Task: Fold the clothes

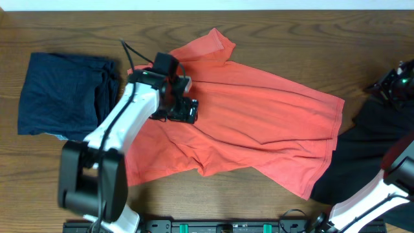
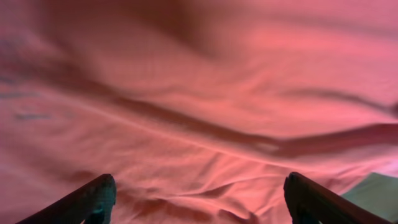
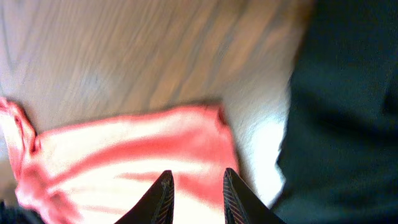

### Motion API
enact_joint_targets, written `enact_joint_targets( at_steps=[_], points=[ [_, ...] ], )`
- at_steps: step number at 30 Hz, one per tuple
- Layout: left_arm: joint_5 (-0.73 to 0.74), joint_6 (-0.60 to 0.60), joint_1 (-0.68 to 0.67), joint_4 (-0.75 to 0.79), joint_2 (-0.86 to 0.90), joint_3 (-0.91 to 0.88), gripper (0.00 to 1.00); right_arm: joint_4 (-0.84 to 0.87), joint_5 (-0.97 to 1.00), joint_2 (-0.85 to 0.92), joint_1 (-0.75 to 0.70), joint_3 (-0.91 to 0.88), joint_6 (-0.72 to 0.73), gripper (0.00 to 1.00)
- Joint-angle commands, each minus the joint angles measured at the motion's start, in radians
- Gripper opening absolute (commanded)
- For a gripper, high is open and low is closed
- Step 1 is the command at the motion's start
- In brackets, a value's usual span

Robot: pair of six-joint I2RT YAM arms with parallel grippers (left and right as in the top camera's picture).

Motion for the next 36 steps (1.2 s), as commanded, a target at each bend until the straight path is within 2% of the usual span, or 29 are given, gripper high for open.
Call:
enact_joint_targets(
  at_steps=[1, 4, 10, 14, 18, 22, 26, 31, 33, 36],
  points=[
    [-0.003, 0.006, 0.003, 0.000, -0.113, 0.041, 0.95, -0.060, 0.060, -0.095, 0.064, 0.000, -0.024, 0.24],
    [-0.003, 0.006, 0.003, -0.001, -0.180, 0.041, 1.00, -0.158, 0.072, -0.114, 0.106, -0.003, -0.037, 0.23],
    [-0.037, 0.007, 0.003, -0.031, -0.273, 0.041, 0.99, -0.222, 0.080, -0.192, 0.196, -0.157, -0.096, 0.27],
    [-0.036, 0.006, 0.003, -0.047, -0.295, 0.041, 0.99, -0.136, 0.116, -0.259, 0.240, -0.372, -0.079, 0.29],
    [-0.036, 0.006, 0.003, -0.069, -0.293, 0.041, 0.99, 0.008, 0.176, -0.299, 0.230, -0.601, 0.004, 0.27],
    [-0.036, 0.006, 0.003, -0.081, -0.293, 0.041, 0.98, 0.135, 0.148, -0.302, 0.214, -0.766, 0.048, 0.21],
    [-0.036, 0.006, 0.003, -0.084, -0.293, 0.041, 0.98, 0.209, 0.196, -0.302, 0.214, -0.863, 0.093, 0.16],
    [-0.036, 0.006, 0.003, -0.083, -0.293, 0.041, 0.98, 0.249, 0.261, -0.302, 0.183, -0.892, 0.108, 0.11],
    [-0.036, 0.006, 0.003, -0.084, -0.293, 0.041, 0.98, 0.270, 0.195, -0.306, 0.153, -0.892, 0.035, 0.10],
    [-0.036, 0.007, 0.003, -0.082, -0.293, 0.041, 0.98, 0.322, -0.185, -0.330, 0.106, -0.883, -0.242, 0.22]
  ],
)
